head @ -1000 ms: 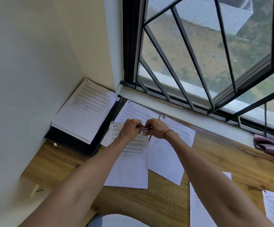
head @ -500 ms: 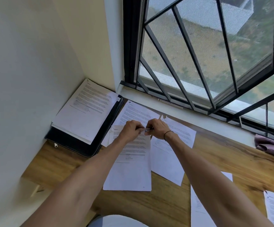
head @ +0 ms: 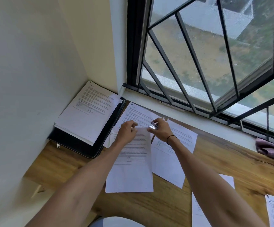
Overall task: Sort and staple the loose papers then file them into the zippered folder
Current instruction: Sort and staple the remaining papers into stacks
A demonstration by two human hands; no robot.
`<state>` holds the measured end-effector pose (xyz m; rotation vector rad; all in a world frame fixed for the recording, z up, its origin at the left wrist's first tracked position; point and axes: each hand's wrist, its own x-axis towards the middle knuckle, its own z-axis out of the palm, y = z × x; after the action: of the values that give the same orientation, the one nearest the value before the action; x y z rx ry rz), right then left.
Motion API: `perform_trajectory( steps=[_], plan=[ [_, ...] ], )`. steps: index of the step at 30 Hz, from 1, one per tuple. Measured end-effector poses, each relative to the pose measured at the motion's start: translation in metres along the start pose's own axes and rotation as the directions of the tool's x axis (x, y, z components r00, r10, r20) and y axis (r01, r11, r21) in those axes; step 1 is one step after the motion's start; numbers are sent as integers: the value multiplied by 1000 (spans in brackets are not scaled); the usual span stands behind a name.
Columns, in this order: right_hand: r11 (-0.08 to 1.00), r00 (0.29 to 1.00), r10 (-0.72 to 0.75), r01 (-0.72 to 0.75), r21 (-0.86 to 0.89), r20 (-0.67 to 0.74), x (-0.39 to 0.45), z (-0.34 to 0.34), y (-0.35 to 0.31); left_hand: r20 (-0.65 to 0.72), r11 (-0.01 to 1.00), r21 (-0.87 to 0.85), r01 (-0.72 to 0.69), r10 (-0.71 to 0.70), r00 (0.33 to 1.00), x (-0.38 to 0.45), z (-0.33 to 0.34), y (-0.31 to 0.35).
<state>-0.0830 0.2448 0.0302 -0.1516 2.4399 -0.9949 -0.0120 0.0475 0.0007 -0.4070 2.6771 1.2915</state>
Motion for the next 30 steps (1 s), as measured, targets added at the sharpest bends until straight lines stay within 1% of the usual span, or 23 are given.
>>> perform_trajectory(
  steps=[3, 6, 8, 10, 12, 14, 16, 19, 22, 26, 28, 30],
  plan=[
    [995, 995, 95, -95, -15, -15, -1, 17, 8, -58, 999, 8, 53, -53, 997, -12, -15, -19],
    [977, 977, 210, -211, -40, -33, -10, 33, 16, -94, 986, 21, 165, -163, 982, -32, -30, -37],
    [953, 956, 287, -292, -84, -67, -18, 42, 19, -165, 964, 135, 231, -208, 964, -50, -35, -46],
    [934, 933, 347, -354, -54, -98, -23, 50, 17, -217, 912, 290, 289, -231, 948, -66, -37, -51],
    [921, 915, 388, -390, 0, -116, -27, 56, 11, -199, 849, 399, 346, -288, 937, -79, -36, -51],
    [908, 900, 419, -411, 85, -122, -28, 61, 6, -181, 815, 428, 391, -346, 920, -85, -33, -48],
    [878, 876, 468, -446, 175, -118, -26, 63, 1, -166, 813, 373, 448, -416, 894, -87, -32, -41],
    [803, 833, 549, -505, 315, -64, -23, 66, 3, -122, 810, 226, 541, -527, 841, -85, -31, -39],
    [724, 808, 589, -512, 462, -28, -23, 69, 11, -63, 800, 168, 576, -575, 816, -84, -34, -41],
    [726, 823, 565, -463, 509, -55, -31, 65, 5, -7, 824, 159, 545, -551, 835, -80, -36, -42],
    [728, 846, 528, -408, 550, -70, -28, 64, 2, -1, 844, 117, 523, -526, 850, -73, -40, -44],
    [723, 865, 496, -362, 588, -78, -23, 63, -3, 21, 852, 29, 522, -523, 852, -65, -47, -45]
  ],
)
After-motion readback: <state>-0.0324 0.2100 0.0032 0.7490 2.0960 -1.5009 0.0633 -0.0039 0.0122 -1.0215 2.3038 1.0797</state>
